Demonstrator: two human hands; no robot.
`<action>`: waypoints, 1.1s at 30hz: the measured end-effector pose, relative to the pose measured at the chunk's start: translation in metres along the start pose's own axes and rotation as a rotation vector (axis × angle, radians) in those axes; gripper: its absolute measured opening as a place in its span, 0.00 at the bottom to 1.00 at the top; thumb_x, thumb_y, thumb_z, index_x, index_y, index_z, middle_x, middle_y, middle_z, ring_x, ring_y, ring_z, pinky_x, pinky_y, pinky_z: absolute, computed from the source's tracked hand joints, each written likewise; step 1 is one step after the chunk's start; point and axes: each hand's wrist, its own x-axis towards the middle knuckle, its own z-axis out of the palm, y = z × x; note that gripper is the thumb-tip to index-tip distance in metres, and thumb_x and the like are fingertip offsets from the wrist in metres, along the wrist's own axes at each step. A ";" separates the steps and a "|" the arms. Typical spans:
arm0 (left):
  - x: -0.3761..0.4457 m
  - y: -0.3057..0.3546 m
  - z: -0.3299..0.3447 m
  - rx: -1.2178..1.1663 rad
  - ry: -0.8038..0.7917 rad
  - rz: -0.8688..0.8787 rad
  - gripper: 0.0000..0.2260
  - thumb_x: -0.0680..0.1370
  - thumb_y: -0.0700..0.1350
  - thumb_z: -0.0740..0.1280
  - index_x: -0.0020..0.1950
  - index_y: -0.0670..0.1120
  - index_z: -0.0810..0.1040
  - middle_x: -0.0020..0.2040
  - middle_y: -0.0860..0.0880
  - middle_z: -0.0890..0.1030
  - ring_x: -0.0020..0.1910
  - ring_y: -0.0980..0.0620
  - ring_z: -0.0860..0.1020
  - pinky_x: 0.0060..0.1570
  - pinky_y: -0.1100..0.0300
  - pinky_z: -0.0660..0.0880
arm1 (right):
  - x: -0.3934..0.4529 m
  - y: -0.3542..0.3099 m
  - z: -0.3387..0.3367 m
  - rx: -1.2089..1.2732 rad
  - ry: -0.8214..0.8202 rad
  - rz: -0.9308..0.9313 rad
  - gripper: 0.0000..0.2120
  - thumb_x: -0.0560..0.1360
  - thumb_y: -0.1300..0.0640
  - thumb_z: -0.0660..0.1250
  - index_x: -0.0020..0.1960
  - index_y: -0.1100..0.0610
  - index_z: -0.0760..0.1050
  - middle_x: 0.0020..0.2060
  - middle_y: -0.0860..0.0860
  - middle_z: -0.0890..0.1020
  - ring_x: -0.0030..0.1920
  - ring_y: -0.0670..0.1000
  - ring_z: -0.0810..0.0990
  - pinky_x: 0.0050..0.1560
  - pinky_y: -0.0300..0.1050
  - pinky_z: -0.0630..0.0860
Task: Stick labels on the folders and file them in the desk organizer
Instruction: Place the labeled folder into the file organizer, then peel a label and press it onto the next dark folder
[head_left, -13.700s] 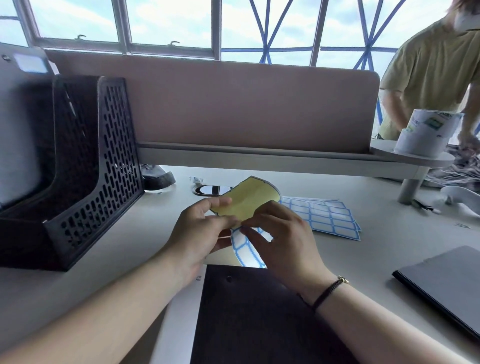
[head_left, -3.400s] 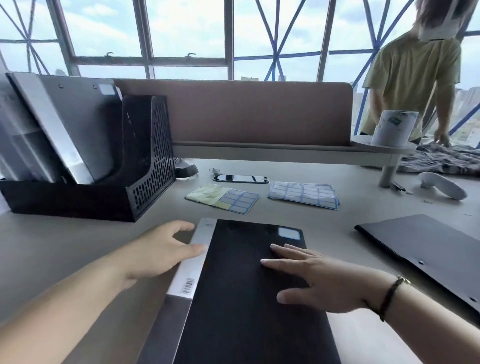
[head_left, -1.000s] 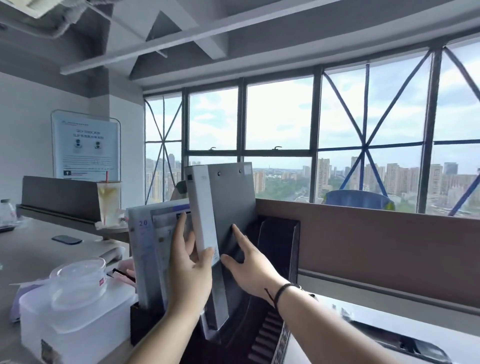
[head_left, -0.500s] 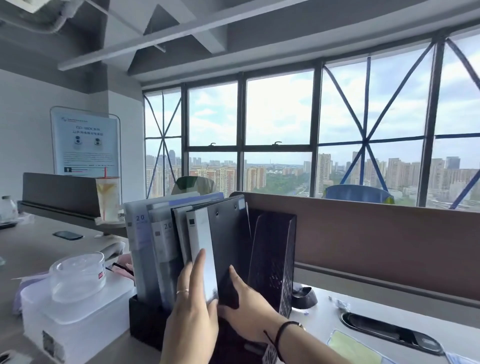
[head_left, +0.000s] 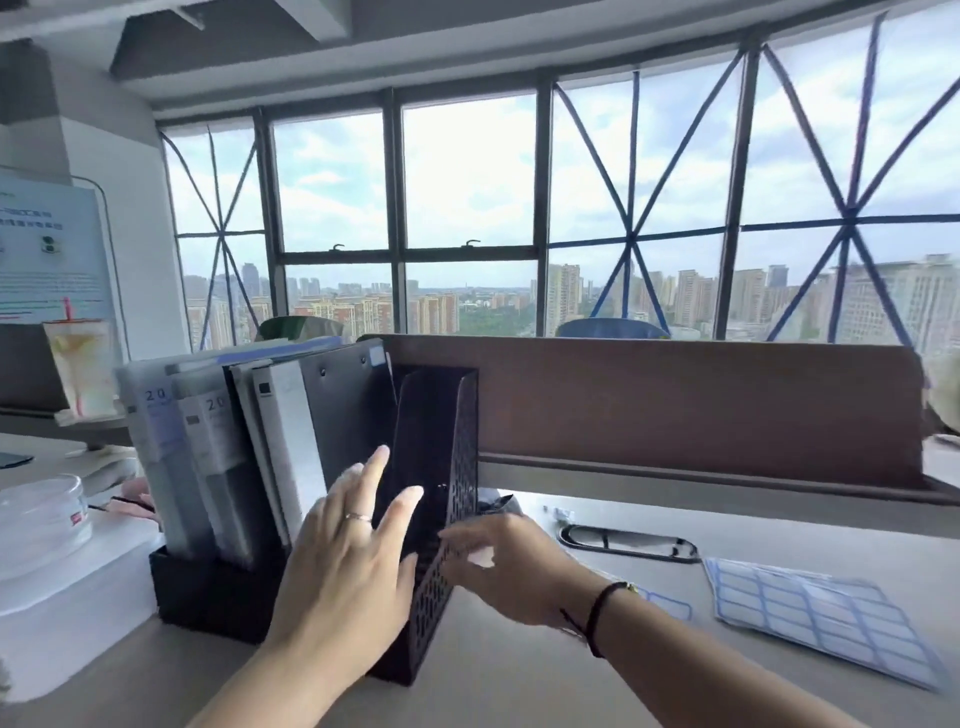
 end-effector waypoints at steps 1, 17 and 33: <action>0.002 0.013 0.002 -0.022 -0.014 0.022 0.27 0.68 0.48 0.76 0.66 0.47 0.77 0.74 0.40 0.67 0.69 0.38 0.70 0.62 0.41 0.74 | -0.015 0.009 -0.009 -0.018 0.017 0.016 0.16 0.77 0.48 0.68 0.64 0.47 0.79 0.55 0.40 0.82 0.53 0.38 0.77 0.49 0.24 0.67; -0.006 0.263 0.067 -0.629 -0.399 0.300 0.25 0.77 0.56 0.65 0.73 0.56 0.66 0.72 0.59 0.67 0.68 0.55 0.70 0.63 0.58 0.70 | -0.259 0.151 -0.116 -0.160 0.198 0.611 0.19 0.76 0.42 0.68 0.66 0.43 0.76 0.60 0.40 0.80 0.60 0.40 0.76 0.61 0.40 0.73; -0.053 0.494 0.028 -0.752 -0.584 0.834 0.27 0.79 0.65 0.59 0.75 0.55 0.66 0.76 0.54 0.66 0.75 0.54 0.62 0.73 0.57 0.57 | -0.497 0.212 -0.214 -0.301 0.212 1.070 0.33 0.73 0.33 0.67 0.74 0.42 0.66 0.76 0.44 0.65 0.76 0.44 0.61 0.75 0.41 0.57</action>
